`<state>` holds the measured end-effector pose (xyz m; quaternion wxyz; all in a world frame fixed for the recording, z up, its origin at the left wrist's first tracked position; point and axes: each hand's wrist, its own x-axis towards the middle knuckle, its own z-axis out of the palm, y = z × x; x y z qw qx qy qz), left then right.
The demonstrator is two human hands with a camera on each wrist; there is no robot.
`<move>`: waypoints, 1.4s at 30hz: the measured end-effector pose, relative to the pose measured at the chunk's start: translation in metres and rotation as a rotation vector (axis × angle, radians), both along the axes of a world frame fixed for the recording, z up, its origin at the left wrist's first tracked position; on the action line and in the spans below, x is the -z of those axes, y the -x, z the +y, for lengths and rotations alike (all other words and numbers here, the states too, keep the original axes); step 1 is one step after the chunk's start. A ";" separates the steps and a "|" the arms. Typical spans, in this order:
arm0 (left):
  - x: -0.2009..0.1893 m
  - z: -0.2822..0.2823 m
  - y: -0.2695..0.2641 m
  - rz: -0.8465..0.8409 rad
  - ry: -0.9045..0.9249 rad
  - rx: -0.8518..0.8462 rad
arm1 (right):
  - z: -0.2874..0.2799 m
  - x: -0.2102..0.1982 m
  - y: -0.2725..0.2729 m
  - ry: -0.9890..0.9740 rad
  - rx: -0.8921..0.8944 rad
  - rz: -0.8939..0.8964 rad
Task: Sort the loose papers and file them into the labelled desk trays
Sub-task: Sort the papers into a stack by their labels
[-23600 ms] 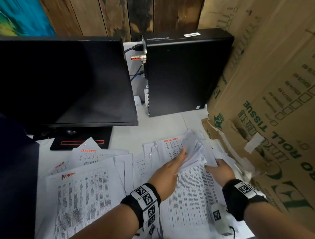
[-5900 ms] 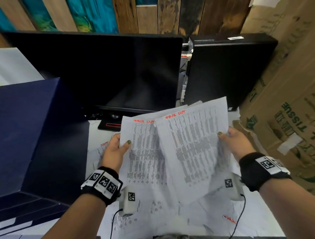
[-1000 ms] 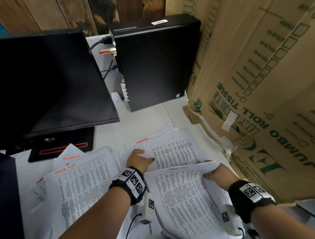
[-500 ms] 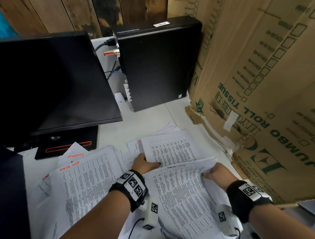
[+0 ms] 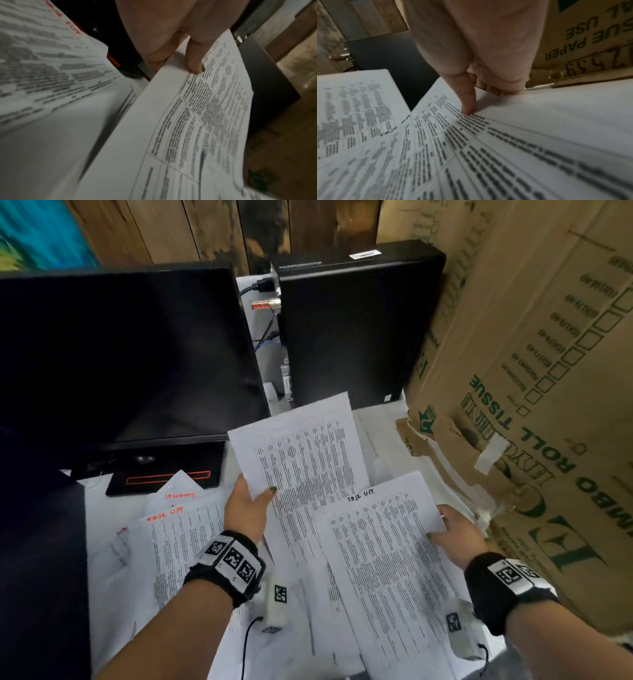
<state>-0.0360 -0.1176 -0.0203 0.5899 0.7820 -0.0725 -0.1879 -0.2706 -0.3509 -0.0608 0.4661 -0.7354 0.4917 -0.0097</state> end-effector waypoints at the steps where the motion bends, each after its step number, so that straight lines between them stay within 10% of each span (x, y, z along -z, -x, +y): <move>1: -0.007 0.005 -0.003 -0.026 0.039 -0.031 | -0.001 -0.001 -0.003 0.021 0.018 0.029; 18: -0.074 0.046 -0.023 -0.116 0.425 -0.229 | 0.029 -0.041 -0.069 0.389 0.037 -0.081; 24: -0.069 0.038 -0.008 0.073 0.592 -0.129 | 0.080 -0.053 -0.093 -0.445 -0.143 -0.404; 28: -0.055 0.037 0.004 0.204 0.580 -0.081 | 0.080 -0.050 -0.094 -0.491 0.012 -0.573; 37: -0.035 0.049 -0.014 0.320 0.426 -0.062 | -0.008 -0.049 -0.065 0.138 0.013 -0.083; 42: -0.011 0.032 -0.008 0.386 0.170 0.051 | -0.020 -0.067 -0.050 0.118 -0.142 0.040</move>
